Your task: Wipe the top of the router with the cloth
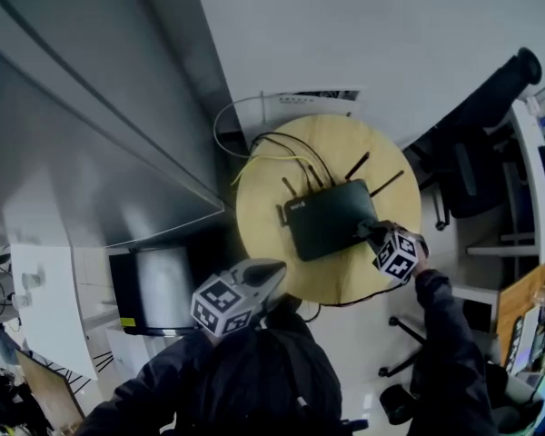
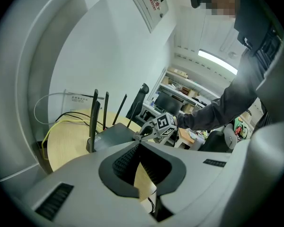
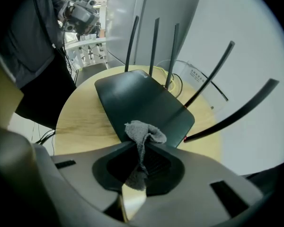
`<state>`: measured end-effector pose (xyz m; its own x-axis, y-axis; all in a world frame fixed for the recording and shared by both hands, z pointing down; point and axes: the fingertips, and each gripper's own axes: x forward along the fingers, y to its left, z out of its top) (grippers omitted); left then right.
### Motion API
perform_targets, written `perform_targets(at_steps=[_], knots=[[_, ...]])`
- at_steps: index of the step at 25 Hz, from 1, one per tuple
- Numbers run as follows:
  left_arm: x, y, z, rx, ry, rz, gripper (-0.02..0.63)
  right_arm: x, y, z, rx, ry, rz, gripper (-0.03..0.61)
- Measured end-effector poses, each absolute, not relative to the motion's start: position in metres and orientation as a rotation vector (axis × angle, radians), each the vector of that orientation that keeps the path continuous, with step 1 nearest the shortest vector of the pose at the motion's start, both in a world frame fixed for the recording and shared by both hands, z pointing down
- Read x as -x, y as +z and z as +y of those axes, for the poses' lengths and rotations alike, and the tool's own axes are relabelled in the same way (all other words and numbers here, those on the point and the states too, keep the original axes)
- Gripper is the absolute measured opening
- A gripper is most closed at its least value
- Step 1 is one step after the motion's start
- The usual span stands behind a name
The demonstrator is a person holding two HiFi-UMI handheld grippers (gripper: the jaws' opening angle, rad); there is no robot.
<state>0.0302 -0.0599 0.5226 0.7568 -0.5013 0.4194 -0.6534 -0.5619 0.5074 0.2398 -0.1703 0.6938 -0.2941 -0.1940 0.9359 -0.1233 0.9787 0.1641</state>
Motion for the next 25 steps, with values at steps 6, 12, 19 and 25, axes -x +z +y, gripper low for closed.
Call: perform_targets(at_steps=[6,12,19,25], knots=[[-0.036,0.513,-0.054,-2.334,0.292,-0.829,-0.008,-0.222,0.660,-0.176,-0.509,0.130,-2.043,0.067],[-0.041,0.498,-0.058,-2.390,0.258,-0.793,-0.008,-0.145,0.558,-0.128,-0.700,0.462,-2.394,0.067],[-0.055,0.470,-0.051,-2.459,0.227,-0.734,-0.008,-0.090,0.487,-0.061,-0.868,0.728,-2.602,0.067],[-0.064,0.459,-0.043,-2.502,0.211,-0.674,-0.008,-0.088,0.458,-0.043,-0.998,0.740,-2.636,0.066]])
